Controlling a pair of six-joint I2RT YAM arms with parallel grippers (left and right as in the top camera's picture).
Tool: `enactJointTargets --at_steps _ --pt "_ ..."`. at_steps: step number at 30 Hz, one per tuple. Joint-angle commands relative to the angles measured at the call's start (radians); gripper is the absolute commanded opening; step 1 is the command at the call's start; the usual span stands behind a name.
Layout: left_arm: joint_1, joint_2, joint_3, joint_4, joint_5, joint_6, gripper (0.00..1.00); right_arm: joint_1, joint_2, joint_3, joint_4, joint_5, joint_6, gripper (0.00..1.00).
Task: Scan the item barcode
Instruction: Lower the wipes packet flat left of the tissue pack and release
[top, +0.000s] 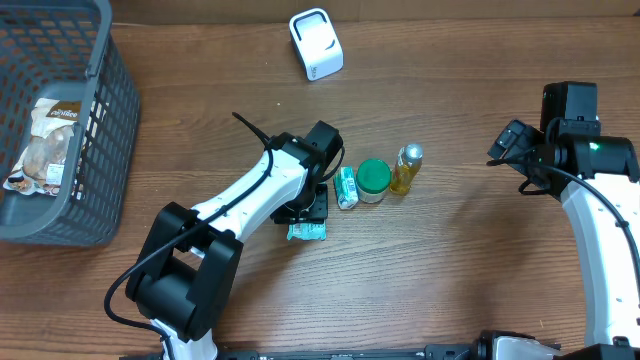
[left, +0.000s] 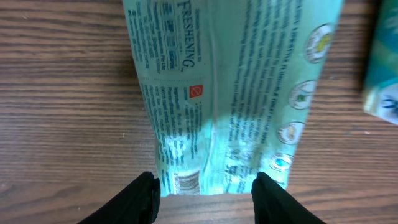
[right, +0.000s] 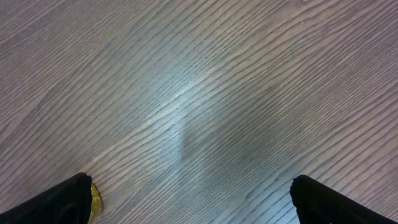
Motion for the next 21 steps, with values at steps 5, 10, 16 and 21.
enactJointTargets --at_steps 5,10,16,21 --pt "0.003 0.009 -0.086 0.078 0.018 0.015 0.48 -0.001 0.002 0.011 0.002 0.006 0.008 1.0" --pt "0.004 0.009 -0.088 0.081 0.018 0.016 0.48 -0.001 0.002 0.011 0.002 0.006 0.008 1.0" --pt "0.013 0.008 -0.02 0.035 0.018 0.057 0.52 -0.001 0.002 0.011 0.002 0.006 0.008 1.0" --pt "0.017 0.008 0.074 -0.015 0.019 0.083 0.52 -0.001 0.002 0.011 0.002 0.006 0.008 1.0"
